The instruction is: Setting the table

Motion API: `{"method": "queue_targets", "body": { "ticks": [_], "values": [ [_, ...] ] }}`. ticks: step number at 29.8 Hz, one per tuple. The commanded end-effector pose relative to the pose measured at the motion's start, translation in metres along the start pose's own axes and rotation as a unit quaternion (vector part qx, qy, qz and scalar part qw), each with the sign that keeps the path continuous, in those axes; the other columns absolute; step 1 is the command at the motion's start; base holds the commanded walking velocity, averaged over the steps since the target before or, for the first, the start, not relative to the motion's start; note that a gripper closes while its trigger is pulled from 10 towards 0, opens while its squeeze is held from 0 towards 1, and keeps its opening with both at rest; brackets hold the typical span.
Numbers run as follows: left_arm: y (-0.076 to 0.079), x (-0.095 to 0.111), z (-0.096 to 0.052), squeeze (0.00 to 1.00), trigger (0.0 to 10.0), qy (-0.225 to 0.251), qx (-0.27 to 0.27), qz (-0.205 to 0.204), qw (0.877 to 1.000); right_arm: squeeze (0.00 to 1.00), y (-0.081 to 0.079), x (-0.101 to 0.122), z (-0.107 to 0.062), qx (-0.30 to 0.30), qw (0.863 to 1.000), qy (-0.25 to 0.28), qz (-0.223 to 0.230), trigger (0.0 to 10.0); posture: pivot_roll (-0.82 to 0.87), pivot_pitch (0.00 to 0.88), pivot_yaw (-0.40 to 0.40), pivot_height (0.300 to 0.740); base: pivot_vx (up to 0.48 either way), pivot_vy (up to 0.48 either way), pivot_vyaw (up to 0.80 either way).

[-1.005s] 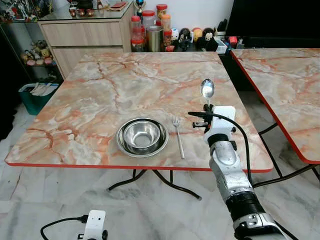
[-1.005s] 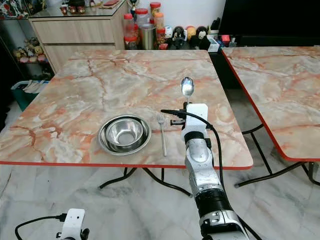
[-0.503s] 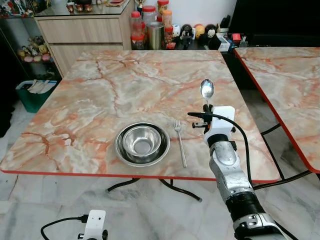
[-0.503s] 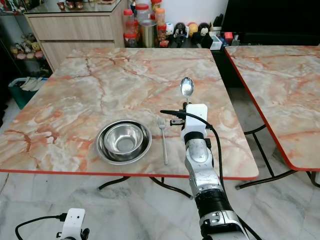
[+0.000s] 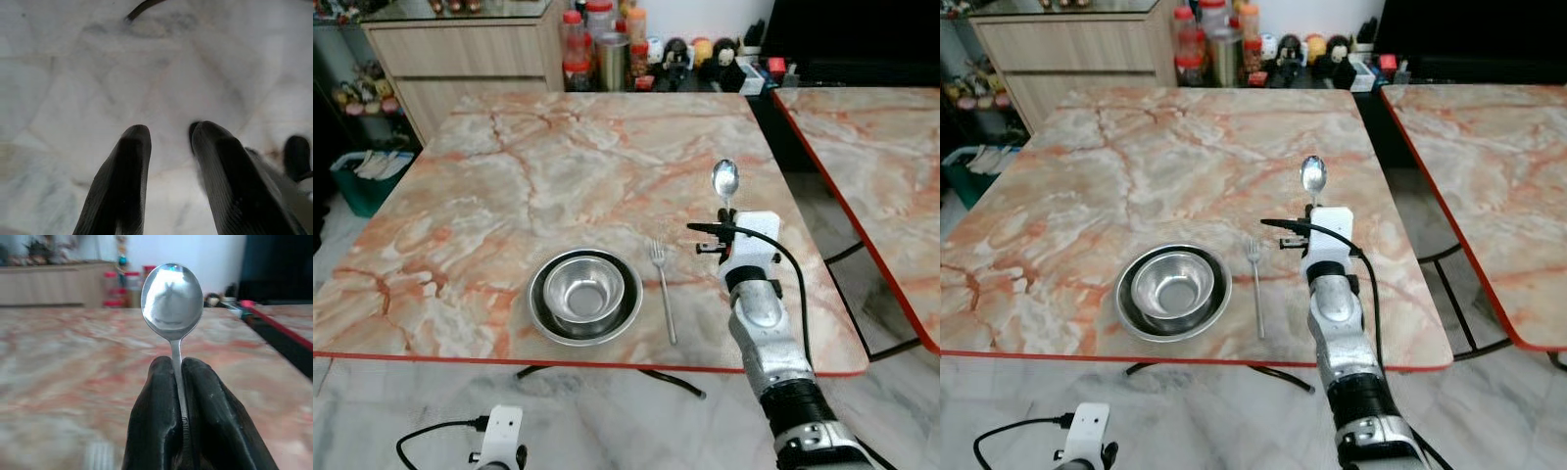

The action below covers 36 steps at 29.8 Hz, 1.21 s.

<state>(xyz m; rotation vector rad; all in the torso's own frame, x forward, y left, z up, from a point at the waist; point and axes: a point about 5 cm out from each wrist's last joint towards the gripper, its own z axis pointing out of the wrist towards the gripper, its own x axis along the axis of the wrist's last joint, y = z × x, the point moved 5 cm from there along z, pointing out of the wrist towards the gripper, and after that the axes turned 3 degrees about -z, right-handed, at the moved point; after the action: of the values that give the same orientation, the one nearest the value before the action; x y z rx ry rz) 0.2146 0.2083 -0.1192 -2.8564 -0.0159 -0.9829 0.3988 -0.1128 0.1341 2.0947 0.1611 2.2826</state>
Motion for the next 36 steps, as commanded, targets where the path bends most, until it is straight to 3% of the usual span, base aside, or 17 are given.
{"method": "queue_targets", "body": {
  "ticks": [1,12,20,36],
  "values": [
    [0.004,-0.001,0.0,0.0,10.0,-0.002,-0.003,0.003,1.0,0.0,0.013,0.006,0.001,-0.014,1.0,0.012,-0.006,10.0,-0.01,0.063,0.021,0.74,0.27,0.0,0.0],
    [0.004,-0.002,0.0,0.0,10.0,-0.004,-0.003,0.003,1.0,0.0,0.005,0.001,-0.003,-0.004,1.0,0.003,-0.005,10.0,-0.01,0.065,0.02,0.74,0.264,0.0,0.0],
    [0.004,-0.003,0.0,0.0,10.0,-0.006,-0.002,0.002,1.0,0.0,-0.006,-0.01,-0.01,0.007,1.0,-0.024,-0.012,10.0,-0.01,0.073,0.017,0.74,0.0,0.0,0.0],
    [0.004,-0.006,-0.001,0.0,10.0,-0.01,-0.005,0.002,1.0,0.0,0.005,-0.035,-0.014,-0.013,0.995,-0.093,-0.024,10.0,-0.02,0.074,0.018,0.74,0.0,0.0,0.0]
  ]
}}
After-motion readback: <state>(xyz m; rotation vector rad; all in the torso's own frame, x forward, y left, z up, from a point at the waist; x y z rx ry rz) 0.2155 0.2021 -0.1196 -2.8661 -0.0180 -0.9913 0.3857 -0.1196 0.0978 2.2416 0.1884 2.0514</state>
